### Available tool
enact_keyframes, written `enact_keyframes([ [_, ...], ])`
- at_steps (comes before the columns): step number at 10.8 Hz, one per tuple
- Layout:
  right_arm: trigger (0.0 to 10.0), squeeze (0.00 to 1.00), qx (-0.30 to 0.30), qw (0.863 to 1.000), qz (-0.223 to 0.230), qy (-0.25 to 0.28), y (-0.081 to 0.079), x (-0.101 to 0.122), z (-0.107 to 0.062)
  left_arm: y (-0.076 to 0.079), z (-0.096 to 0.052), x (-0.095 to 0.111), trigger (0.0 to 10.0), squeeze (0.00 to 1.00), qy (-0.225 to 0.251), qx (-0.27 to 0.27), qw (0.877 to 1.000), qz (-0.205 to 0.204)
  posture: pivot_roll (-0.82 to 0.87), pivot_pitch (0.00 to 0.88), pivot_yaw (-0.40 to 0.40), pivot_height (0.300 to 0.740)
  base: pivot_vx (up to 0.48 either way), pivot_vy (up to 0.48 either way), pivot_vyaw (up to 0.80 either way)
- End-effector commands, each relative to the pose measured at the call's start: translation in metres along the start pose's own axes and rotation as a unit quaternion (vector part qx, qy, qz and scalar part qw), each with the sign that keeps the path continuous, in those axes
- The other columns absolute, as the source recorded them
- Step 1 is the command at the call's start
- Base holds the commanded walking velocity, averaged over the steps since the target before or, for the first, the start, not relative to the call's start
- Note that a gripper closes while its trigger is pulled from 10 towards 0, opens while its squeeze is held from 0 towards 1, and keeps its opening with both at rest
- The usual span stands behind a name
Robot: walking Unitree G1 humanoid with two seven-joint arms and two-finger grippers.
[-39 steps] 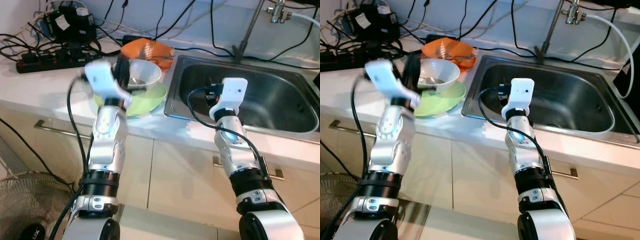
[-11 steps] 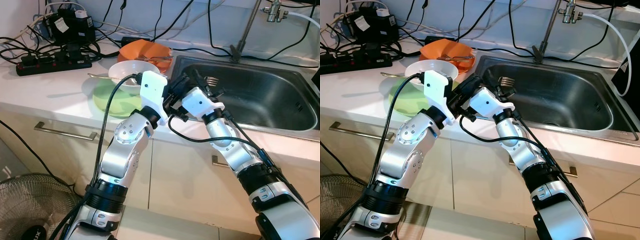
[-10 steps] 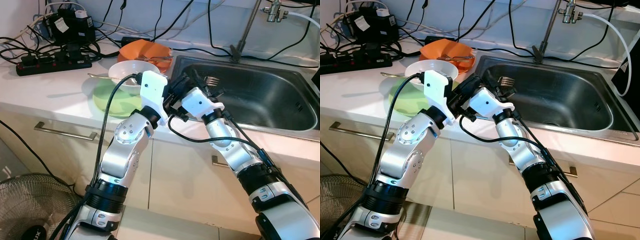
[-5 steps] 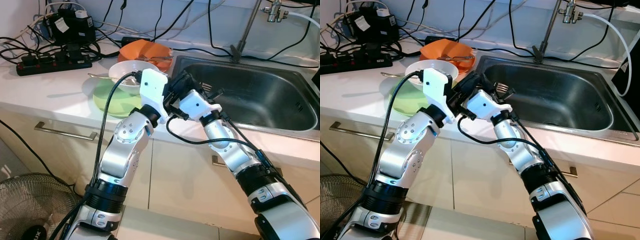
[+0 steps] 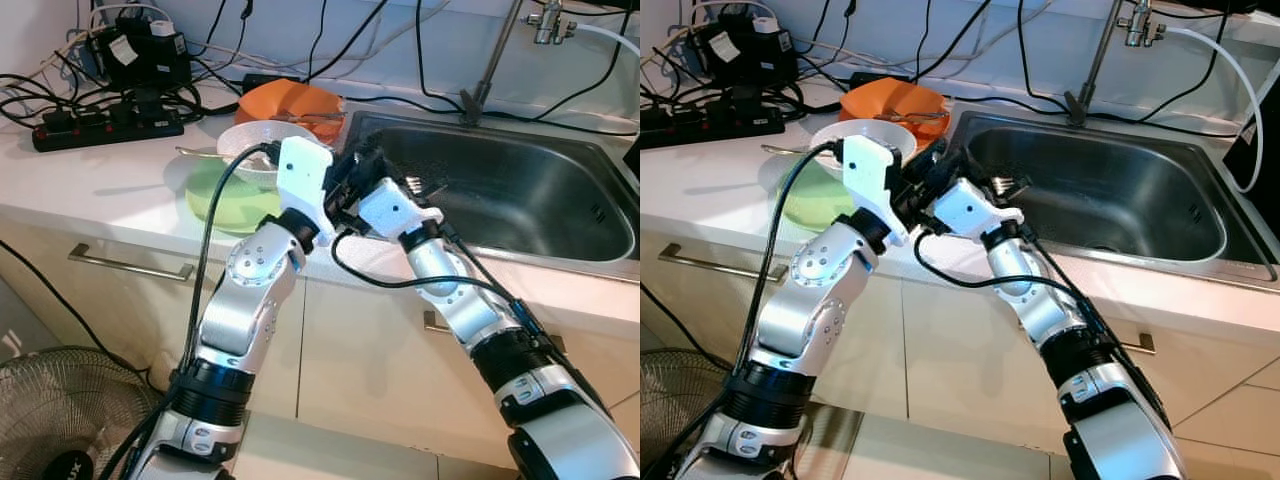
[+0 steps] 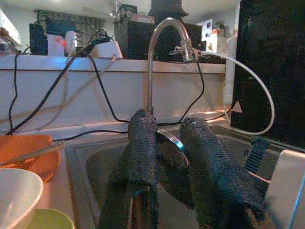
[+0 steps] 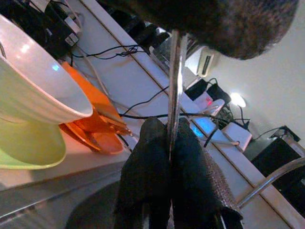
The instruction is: Kitchen organization
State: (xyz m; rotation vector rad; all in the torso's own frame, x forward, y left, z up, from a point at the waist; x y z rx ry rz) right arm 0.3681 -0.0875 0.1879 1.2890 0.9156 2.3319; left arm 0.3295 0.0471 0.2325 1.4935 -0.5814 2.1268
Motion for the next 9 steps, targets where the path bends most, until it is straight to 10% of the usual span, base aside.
enact_keyframes([
  [1,0.0,0.0,-0.031,0.999,0.012,-0.007,0.013,-0.001,0.004,-0.003,-0.001,-0.001,10.0,1.0,-0.002,0.007,1.0,-0.001,0.19,0.0,-0.034,0.74,0.0,0.0,0.0],
  [7,0.0,0.0,-0.041,0.998,0.029,-0.025,0.015,-0.007,0.005,-0.024,-0.003,0.03,10.0,1.0,0.095,0.06,0.986,-0.12,0.21,0.0,-0.038,0.74,0.0,0.0,0.0],
  [8,0.0,0.0,-0.039,0.998,0.03,-0.027,0.014,-0.008,0.004,-0.022,-0.004,0.033,10.0,0.0,0.103,0.049,0.983,-0.141,0.21,0.0,-0.038,0.74,0.0,0.0,0.0],
  [9,0.0,0.0,-0.039,0.998,0.031,-0.027,0.013,-0.008,0.004,-0.018,-0.004,0.034,10.0,0.0,0.102,0.027,0.982,-0.159,0.21,0.0,-0.039,0.74,0.0,0.0,0.0],
])
Point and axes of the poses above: a point about 5 cm out from each wrist's last joint towards the gripper, its own z axis pointing out of the wrist towards the gripper, its own x axis along the axis of the wrist's last joint, y = z × x, the point moved 1 cm from there along z, pointing out of the wrist towards the gripper, and after that the axes turned 1 degree about z, right-handed, at the moved point
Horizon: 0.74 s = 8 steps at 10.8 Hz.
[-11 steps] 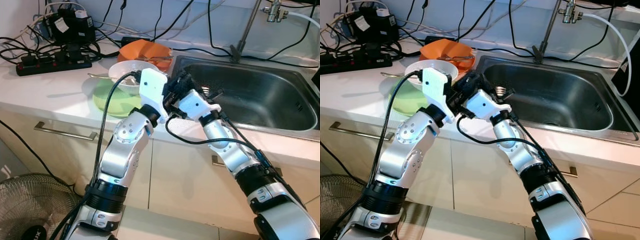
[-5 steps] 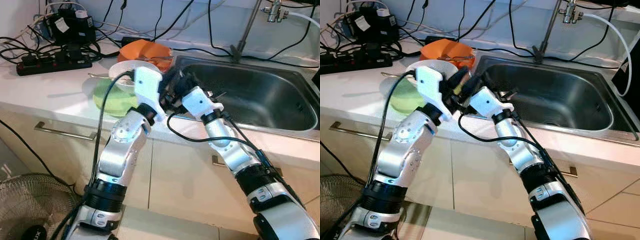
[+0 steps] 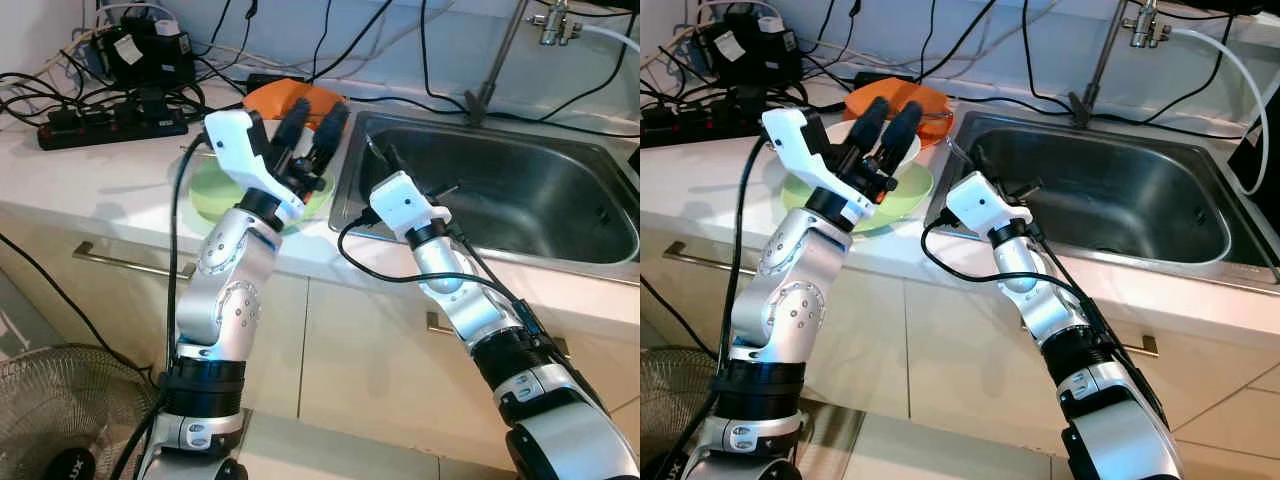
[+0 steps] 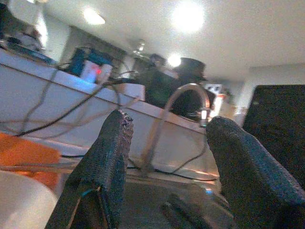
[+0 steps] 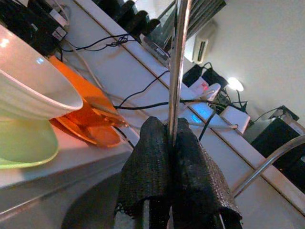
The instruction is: Kitchen organization
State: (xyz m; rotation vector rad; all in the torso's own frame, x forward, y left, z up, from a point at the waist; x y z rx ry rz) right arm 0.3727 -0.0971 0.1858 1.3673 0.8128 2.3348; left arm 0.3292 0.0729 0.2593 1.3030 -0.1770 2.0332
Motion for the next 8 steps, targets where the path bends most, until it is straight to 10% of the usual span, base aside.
enact_keyframes([
  [1,0.0,0.0,-0.017,1.0,0.004,-0.003,0.007,0.001,0.006,0.009,0.001,0.001,10.0,0.0,-0.001,-0.025,1.0,-0.007,0.21,0.0,-0.04,0.74,0.0,0.0,0.0],
  [5,0.0,0.0,-0.082,0.992,0.085,-0.044,0.046,-0.005,0.027,-0.007,-0.009,-0.014,10.0,0.0,-0.056,0.017,0.998,0.03,0.21,0.0,-0.041,0.74,0.0,0.0,0.0],
  [6,10.0,0.0,-0.102,0.987,0.109,-0.055,0.06,-0.004,0.036,-0.01,-0.017,-0.022,10.0,0.0,-0.082,0.022,0.996,0.04,0.2,0.0,-0.044,0.74,0.0,0.0,0.0],
  [8,10.0,0.0,-0.103,0.972,0.187,-0.095,0.062,-0.008,0.046,-0.012,-0.033,-0.044,10.0,0.0,-0.171,0.018,0.982,0.072,0.22,0.001,-0.049,0.74,0.0,0.0,0.0],
])
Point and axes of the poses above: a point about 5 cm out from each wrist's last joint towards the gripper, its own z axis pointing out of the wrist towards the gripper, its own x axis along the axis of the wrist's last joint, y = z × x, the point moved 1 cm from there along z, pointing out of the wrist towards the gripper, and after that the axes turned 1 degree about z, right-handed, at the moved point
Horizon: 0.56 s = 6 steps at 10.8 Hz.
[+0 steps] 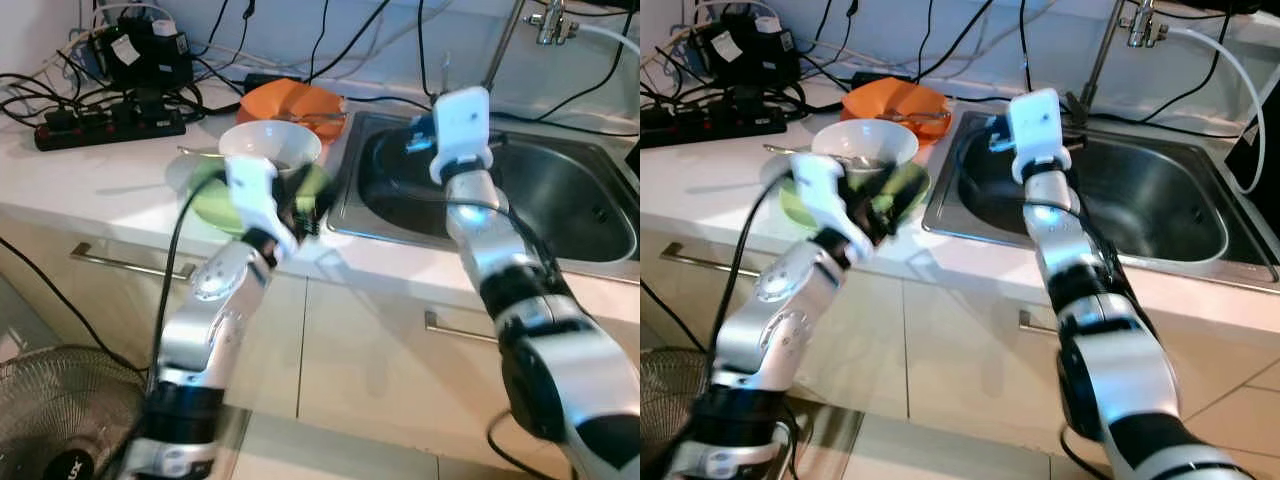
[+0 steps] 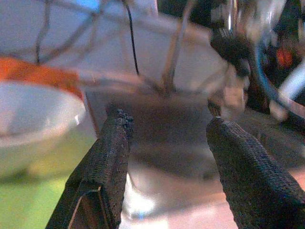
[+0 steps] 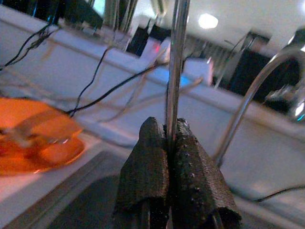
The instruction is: Kitchen organization
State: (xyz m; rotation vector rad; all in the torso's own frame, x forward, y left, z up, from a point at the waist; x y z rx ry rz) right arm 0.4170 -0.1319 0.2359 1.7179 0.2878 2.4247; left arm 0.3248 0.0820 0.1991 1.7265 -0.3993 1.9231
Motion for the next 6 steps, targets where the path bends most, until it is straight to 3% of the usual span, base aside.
enact_keyframes([
  [1,10.0,0.0,0.003,0.999,0.017,-0.029,-0.001,-0.008,0.0,0.009,-0.001,-0.006,10.0,0.0,-0.026,-0.016,0.999,0.009,0.23,0.0,-0.051,0.74,0.0,0.0,0.0],
  [4,10.0,0.0,0.035,0.989,0.074,-0.127,-0.021,-0.036,-0.009,0.023,-0.013,-0.024,10.0,0.0,-0.086,-0.053,0.995,0.017,0.27,0.004,-0.062,0.74,0.0,0.0,0.0],
  [6,10.0,0.0,0.015,0.983,0.074,-0.166,-0.013,-0.054,-0.017,0.03,-0.016,-0.024,10.0,0.0,-0.093,-0.062,0.994,0.018,0.29,0.004,-0.06,0.74,0.0,0.0,0.0],
])
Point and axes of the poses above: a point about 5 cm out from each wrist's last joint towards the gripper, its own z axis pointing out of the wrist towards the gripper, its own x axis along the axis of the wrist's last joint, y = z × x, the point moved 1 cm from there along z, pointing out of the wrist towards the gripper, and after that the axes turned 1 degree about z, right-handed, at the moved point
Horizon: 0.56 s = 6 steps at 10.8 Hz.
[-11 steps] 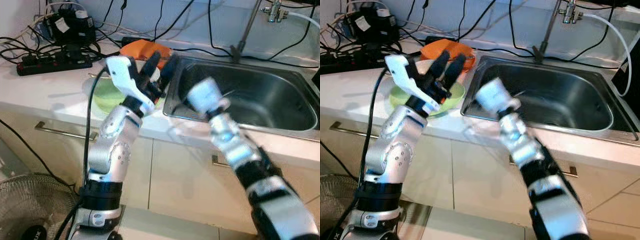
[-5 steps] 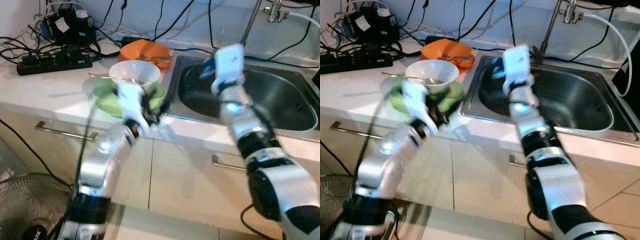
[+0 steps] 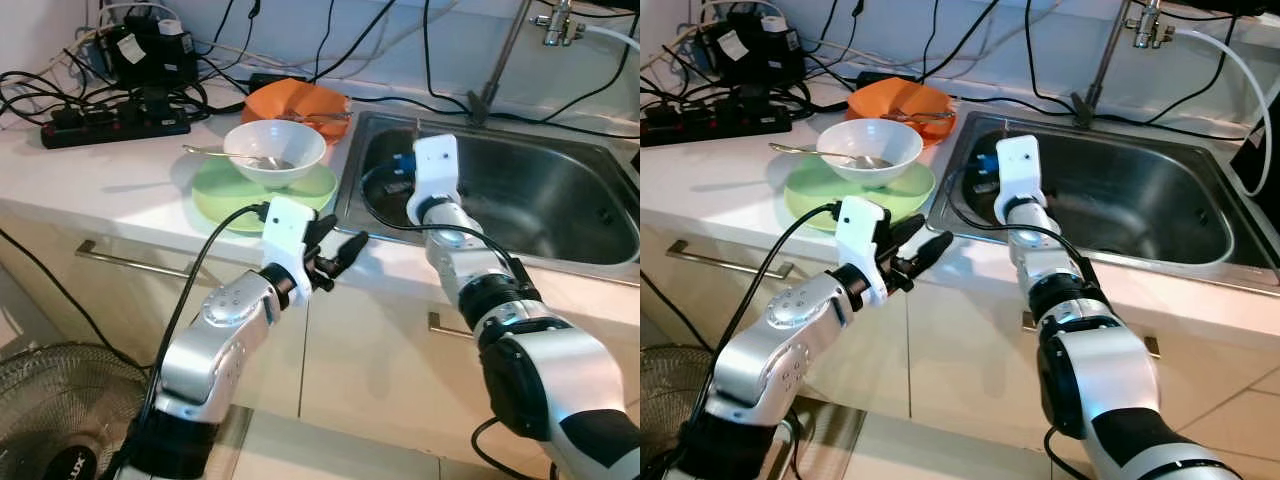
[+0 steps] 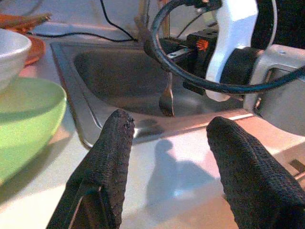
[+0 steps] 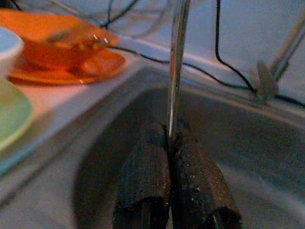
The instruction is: Kitchen organization
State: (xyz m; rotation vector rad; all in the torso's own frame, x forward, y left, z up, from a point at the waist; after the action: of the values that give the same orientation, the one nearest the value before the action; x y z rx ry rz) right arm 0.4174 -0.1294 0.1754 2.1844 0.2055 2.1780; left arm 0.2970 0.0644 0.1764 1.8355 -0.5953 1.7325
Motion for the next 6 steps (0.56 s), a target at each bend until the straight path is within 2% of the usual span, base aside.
enact_keyframes([
  [1,10.0,0.0,-0.018,1.0,0.006,-0.01,0.009,-0.003,0.0,0.005,-0.001,-0.001,10.0,0.0,-0.008,-0.009,1.0,0.004,0.29,0.003,-0.059,0.74,0.0,0.0,0.0],
  [3,10.0,0.0,-0.024,0.999,0.01,-0.021,0.013,-0.011,-0.003,0.011,-0.005,-0.005,10.0,0.0,-0.024,-0.018,1.0,0.004,0.31,0.007,-0.055,0.74,0.0,0.0,0.0],
  [6,10.0,0.0,-0.019,0.999,0.017,-0.033,0.005,-0.025,-0.008,0.013,-0.012,-0.008,10.0,0.0,-0.043,-0.016,0.999,0.003,0.33,0.027,-0.035,0.74,0.0,0.0,0.0],
])
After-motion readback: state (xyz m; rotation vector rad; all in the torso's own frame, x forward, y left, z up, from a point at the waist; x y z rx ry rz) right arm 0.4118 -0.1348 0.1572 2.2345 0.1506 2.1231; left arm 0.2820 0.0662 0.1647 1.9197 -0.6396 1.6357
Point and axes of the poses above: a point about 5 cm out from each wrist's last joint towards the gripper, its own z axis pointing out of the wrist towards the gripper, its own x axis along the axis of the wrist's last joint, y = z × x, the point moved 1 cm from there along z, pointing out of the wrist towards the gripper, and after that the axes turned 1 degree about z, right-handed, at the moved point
